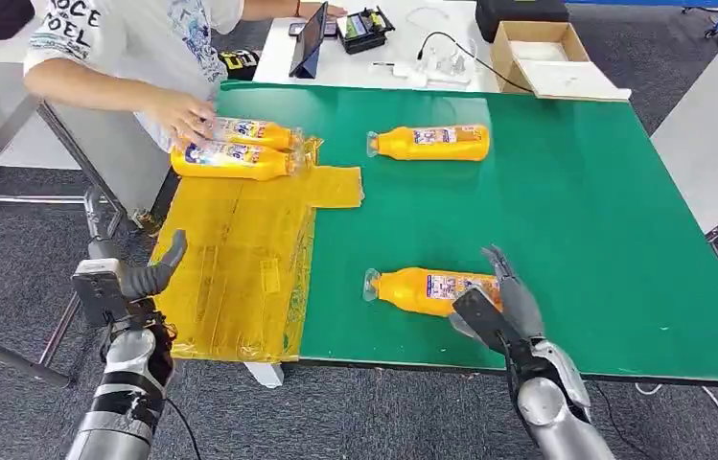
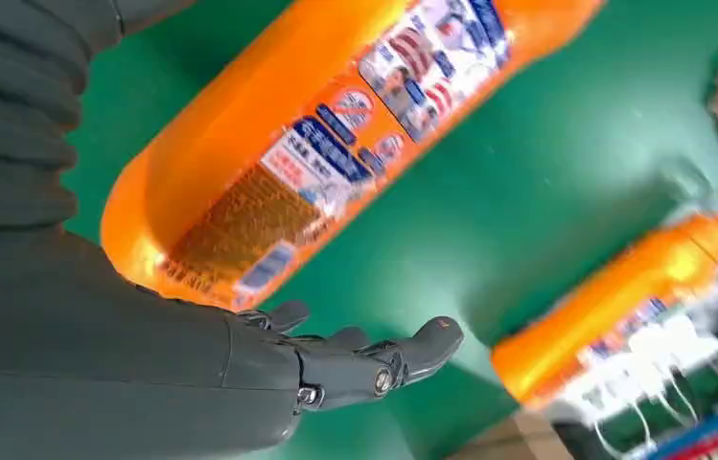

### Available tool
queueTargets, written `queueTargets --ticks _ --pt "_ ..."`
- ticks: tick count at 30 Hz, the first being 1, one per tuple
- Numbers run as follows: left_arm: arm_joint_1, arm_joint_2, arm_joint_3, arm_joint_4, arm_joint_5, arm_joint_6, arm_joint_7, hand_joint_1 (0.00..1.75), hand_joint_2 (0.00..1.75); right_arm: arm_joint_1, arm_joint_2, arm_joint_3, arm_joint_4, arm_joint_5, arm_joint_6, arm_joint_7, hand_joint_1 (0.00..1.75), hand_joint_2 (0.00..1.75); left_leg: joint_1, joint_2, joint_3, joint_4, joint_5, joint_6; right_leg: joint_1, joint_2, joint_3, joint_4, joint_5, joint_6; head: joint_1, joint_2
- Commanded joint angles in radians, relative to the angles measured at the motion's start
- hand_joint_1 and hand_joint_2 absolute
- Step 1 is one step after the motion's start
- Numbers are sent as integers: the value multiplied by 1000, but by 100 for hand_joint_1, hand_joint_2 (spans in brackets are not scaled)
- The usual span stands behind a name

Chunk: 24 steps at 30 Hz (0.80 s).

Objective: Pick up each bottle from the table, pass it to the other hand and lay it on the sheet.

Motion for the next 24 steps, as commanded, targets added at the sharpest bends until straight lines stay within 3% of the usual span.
queueTargets --ticks 1,5,17,24 --pt "-48 -6 -82 153 -44 -39 -32 0 175 -245 -22 97 372 -19 58 10 0 175 -1 4 3 -1 0 2 0 2 2 -1 1 -1 0 0" --pt "-54 -5 -85 164 -43 -45 -31 0 175 -257 -19 101 401 -19 58 10 0 175 -1 3 5 -3 1 3 0 0 4 -3 2 -1 0 0" --pt "-86 -9 -111 211 -58 -45 2 0 175 -443 32 181 685 82 32 85 0 175 0 3 2 0 1 2 0 1 1 0 2 1 0 0" --pt "-110 -12 -106 267 -45 -56 4 0 175 -517 26 237 760 72 168 59 0 175 -1 2 2 -1 2 3 0 1 2 0 2 1 0 0"
